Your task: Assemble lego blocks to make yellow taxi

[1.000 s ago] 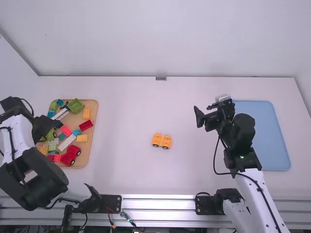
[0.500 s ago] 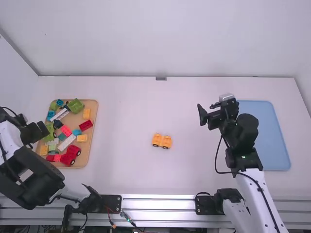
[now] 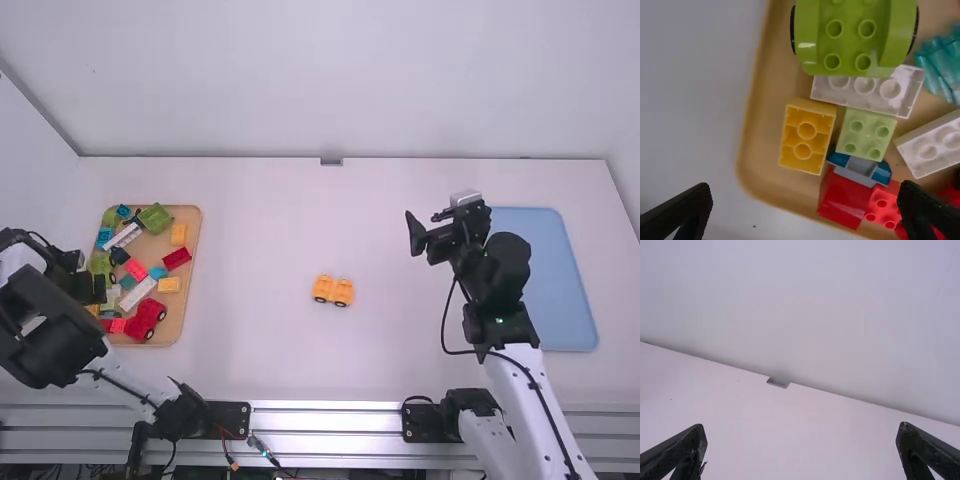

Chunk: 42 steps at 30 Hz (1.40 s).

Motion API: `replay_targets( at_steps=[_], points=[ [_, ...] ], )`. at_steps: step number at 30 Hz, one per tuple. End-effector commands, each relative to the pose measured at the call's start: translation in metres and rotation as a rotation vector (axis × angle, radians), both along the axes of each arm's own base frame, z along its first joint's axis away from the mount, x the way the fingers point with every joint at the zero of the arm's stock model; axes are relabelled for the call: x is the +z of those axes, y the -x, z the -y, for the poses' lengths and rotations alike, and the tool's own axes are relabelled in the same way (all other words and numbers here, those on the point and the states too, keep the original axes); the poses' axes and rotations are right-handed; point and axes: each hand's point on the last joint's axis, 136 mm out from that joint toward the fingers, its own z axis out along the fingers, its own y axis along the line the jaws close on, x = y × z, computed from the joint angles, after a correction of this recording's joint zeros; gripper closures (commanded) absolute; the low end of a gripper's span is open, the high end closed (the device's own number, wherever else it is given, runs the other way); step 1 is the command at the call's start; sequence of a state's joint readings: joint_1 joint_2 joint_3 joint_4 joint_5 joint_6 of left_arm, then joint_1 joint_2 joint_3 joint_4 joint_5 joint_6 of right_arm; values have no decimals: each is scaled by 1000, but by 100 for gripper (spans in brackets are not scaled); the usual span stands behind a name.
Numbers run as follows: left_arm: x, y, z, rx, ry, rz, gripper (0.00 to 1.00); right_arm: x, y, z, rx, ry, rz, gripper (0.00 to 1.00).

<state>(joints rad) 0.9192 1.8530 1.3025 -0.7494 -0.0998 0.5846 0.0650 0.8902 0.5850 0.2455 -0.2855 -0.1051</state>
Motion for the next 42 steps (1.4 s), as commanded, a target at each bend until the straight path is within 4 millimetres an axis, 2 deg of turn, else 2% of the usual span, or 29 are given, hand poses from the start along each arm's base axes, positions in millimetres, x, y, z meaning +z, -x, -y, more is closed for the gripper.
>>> replay_targets(
  at_steps=[1, 4, 9, 11, 14, 15, 16, 18, 25, 29, 34, 42],
  points=[
    [5, -5, -4, -81, -19, -2, 1, 19, -2, -2, 7, -7, 42, 1],
    [5, -14, 1, -160, 24, 61, 1, 19, -3, -2, 6, -6, 43, 1],
    [7, -13, -13, -134, -7, 100, 1, 17, -4, -2, 8, 4, 42, 1],
    [7, -15, -11, -169, 7, 120, 0, 17, -4, -2, 8, 4, 41, 1],
    [7, -16, -9, -191, 22, 137, 7, 17, -4, -2, 8, 4, 41, 1],
    [7, -17, -7, -204, 29, 144, 5, 17, -4, -2, 8, 4, 41, 1],
    [7, -18, -6, -231, 35, 148, 9, 17, -4, -2, 8, 4, 39, 1],
    [5, -21, -6, -243, 31, 159, 5, 16, -4, -2, 8, 5, 35, 1],
    [-12, -15, -10, -238, 4, 158, 9, 14, -4, -2, 8, 5, 30, 1],
    [-19, -9, -11, -227, 0, 158, 16, 15, -4, -2, 8, 4, 30, 1],
    [-24, -3, -20, -170, -26, 188, 20, 15, -4, -2, 8, 5, 30, 1],
    [-26, -7, -18, -184, -4, 252, 19, 14, -4, -2, 8, 5, 29, 1]
  ],
)
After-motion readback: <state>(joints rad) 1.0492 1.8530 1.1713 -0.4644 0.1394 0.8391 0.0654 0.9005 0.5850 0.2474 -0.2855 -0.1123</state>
